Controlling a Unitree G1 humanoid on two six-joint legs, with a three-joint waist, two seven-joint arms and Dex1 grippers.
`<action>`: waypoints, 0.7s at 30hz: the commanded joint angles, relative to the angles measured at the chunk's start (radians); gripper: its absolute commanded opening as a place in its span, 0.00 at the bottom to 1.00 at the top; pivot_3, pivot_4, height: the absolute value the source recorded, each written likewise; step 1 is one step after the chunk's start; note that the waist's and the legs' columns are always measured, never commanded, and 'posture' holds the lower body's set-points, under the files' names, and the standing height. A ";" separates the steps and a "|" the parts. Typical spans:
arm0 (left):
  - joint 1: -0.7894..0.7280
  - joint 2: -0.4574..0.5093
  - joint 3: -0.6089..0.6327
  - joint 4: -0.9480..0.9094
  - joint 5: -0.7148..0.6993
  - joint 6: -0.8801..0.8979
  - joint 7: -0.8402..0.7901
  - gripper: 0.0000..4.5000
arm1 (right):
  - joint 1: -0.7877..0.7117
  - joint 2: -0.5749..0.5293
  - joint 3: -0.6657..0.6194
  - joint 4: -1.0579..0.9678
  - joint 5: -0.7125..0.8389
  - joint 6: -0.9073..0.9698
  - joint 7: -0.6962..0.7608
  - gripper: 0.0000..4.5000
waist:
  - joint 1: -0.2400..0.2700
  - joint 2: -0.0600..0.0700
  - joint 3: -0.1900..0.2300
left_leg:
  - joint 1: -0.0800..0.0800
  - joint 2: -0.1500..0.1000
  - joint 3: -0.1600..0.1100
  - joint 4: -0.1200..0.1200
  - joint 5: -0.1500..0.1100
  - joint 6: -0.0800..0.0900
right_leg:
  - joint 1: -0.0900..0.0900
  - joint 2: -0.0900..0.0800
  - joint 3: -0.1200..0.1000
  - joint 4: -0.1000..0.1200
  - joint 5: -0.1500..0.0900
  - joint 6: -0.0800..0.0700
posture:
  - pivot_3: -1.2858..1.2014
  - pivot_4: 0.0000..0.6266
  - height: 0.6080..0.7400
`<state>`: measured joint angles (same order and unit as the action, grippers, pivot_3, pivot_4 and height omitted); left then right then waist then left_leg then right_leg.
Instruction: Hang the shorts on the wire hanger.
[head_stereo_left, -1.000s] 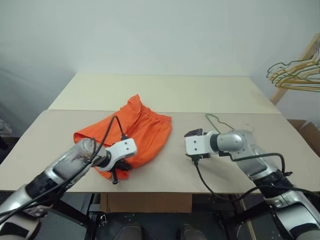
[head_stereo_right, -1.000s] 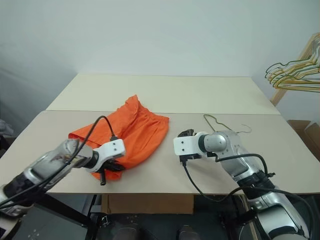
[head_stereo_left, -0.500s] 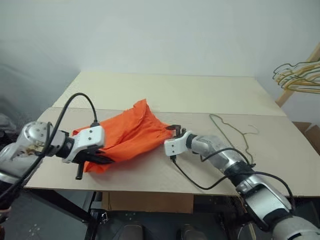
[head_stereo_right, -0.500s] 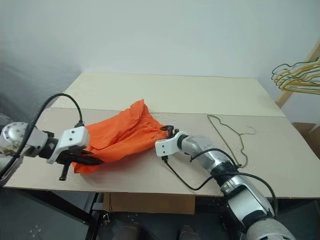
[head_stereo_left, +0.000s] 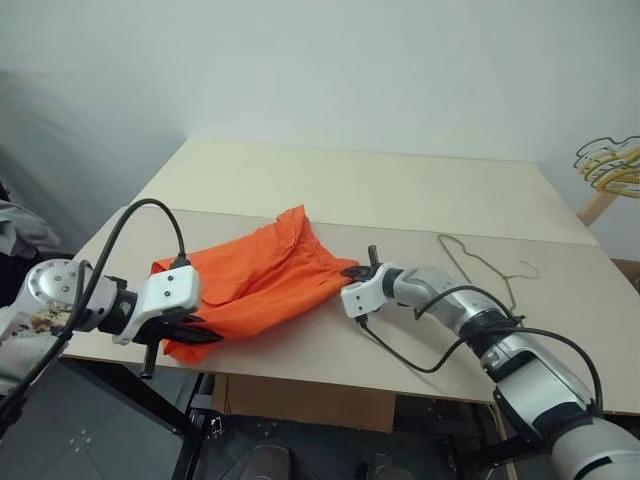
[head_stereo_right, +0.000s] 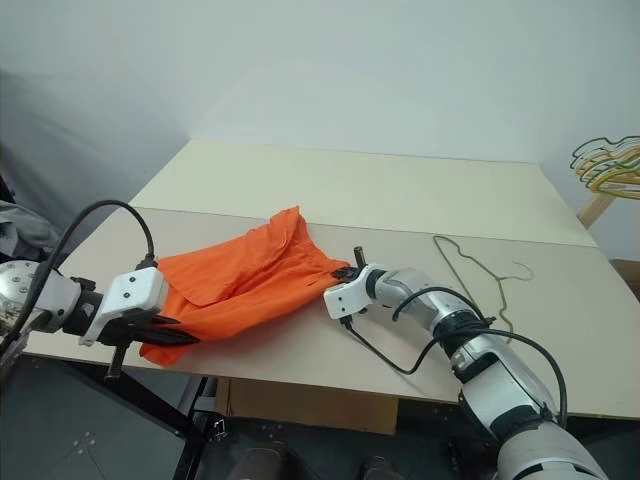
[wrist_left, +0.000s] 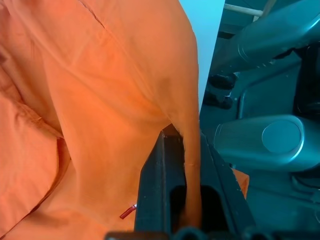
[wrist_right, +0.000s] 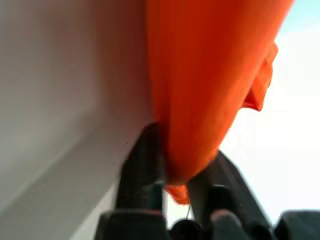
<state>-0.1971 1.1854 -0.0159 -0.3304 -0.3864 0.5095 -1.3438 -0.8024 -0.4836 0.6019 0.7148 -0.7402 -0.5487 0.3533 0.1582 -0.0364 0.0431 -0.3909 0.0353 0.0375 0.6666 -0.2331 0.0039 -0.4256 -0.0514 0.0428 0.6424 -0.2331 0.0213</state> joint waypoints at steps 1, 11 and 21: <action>-0.008 0.014 0.031 -0.011 0.005 -0.016 0.002 0.00 | -0.008 -0.037 -0.021 -0.031 0.016 -0.041 0.007 0.00 | -0.001 0.000 0.000 | 0.000 0.000 0.000 0.000 0.000 0.000 | 0.000 0.000 0.000 0.000 0.000 0.000 | 0.67 0.00 1.00; -0.001 0.030 0.060 0.083 0.051 -0.311 -0.113 0.00 | 0.252 -0.527 -0.151 -0.623 0.543 -0.014 0.614 0.00 | 0.010 0.004 0.003 | -0.004 -0.002 -0.001 0.000 -0.001 0.001 | 0.000 -0.003 -0.001 -0.003 -0.001 0.001 | 0.63 0.00 1.00; -0.404 -0.171 -0.139 0.537 0.254 -0.632 -0.140 0.00 | 0.355 -0.602 -0.292 -0.897 0.874 0.330 0.759 0.00 | -0.023 0.006 0.003 | 0.002 0.003 0.001 0.010 -0.001 0.004 | 0.004 0.002 -0.001 0.001 0.000 0.000 | 0.60 0.00 1.00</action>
<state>-0.5423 1.0242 -0.1487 0.1363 -0.1877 -0.0891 -1.5109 -0.4006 -1.1030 0.3567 -0.2206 0.1518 -0.2411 1.1295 0.1349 -0.0308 0.0463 -0.3888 0.0411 0.0382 0.6796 -0.2345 0.0082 -0.4198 -0.0463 0.0425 0.6435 -0.2335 0.0214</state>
